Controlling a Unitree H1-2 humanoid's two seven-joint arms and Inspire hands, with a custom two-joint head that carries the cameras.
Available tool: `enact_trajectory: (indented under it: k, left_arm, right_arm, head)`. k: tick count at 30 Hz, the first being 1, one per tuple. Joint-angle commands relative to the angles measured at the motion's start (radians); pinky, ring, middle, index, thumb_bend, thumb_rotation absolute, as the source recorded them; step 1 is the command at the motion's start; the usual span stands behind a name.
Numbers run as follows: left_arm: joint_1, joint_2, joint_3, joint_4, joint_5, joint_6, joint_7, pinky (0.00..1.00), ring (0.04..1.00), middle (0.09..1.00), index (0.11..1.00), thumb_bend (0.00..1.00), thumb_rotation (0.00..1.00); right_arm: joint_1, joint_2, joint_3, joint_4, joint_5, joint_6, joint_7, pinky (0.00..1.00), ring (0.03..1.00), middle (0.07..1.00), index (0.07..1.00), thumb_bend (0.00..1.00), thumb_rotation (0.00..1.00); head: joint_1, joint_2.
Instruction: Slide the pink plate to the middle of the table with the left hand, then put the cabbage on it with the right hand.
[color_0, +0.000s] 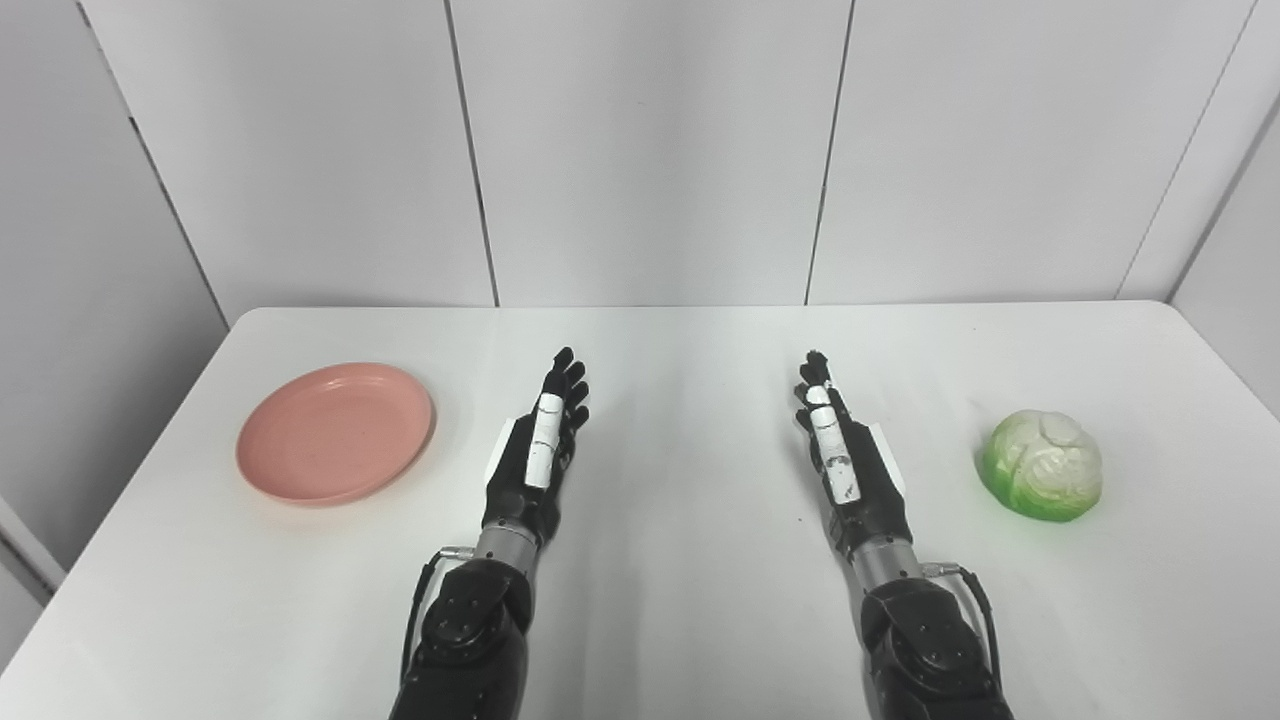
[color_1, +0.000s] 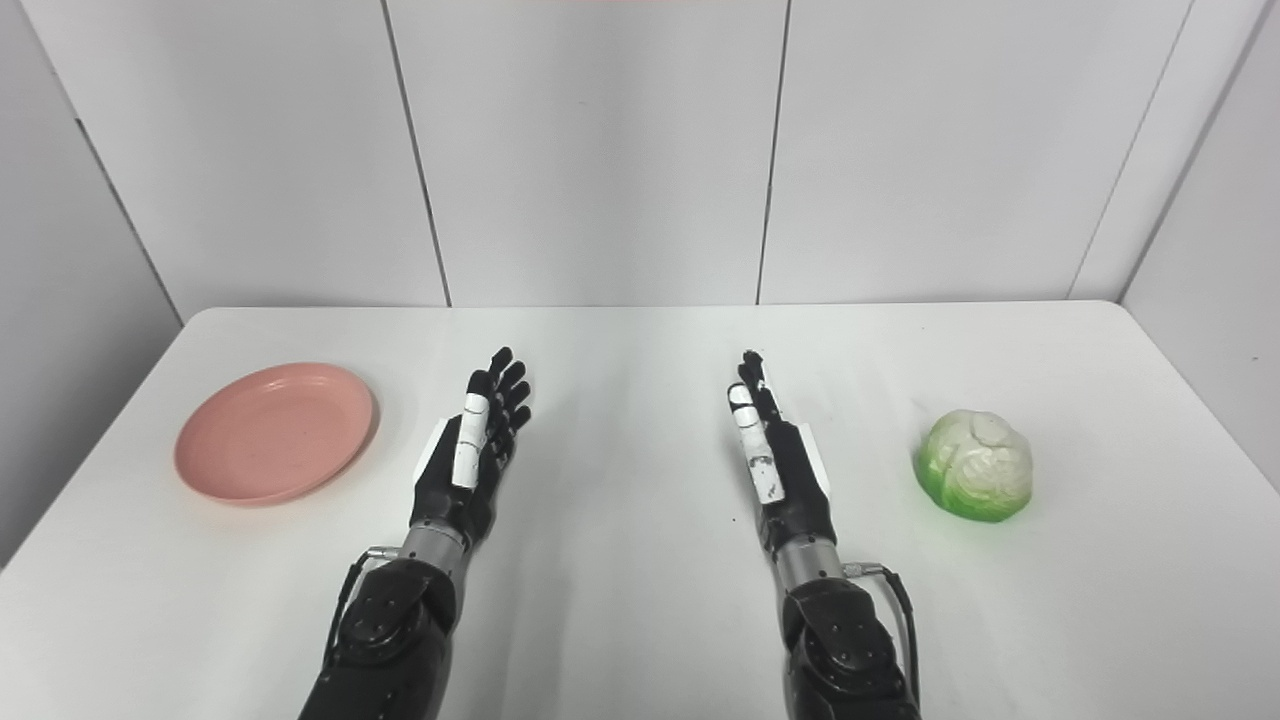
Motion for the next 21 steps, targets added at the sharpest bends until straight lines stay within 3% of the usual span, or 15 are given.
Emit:
enact_trajectory:
  k: [1,11,21]
  left_arm:
    - [0.028,0.003,0.002,0.026,0.004,-0.009,0.001,1.00,1.000,1.000,1.000,0.81,1.00]
    - [0.028,0.000,0.004,0.038,0.005,-0.032,0.005,1.00,1.000,1.000,1.000,0.81,1.00]
    - [0.029,0.003,-0.002,0.030,0.007,-0.012,0.002,1.00,1.000,1.000,1.000,0.82,1.00]
  right_arm:
    - [-0.038,0.006,-0.001,-0.029,0.004,-0.013,0.001,1.00,1.000,1.000,1.000,0.70,1.00]
    - [-0.041,0.007,-0.002,-0.022,0.002,-0.020,0.001,1.00,1.000,1.000,1.000,0.71,1.00]
    - [-0.039,0.006,-0.002,-0.020,0.001,-0.024,0.002,1.00,1.000,1.000,1.000,0.71,1.00]
  head:
    - [0.001,0.002]
    - [0.001,0.003]
    - [0.010,-0.001]
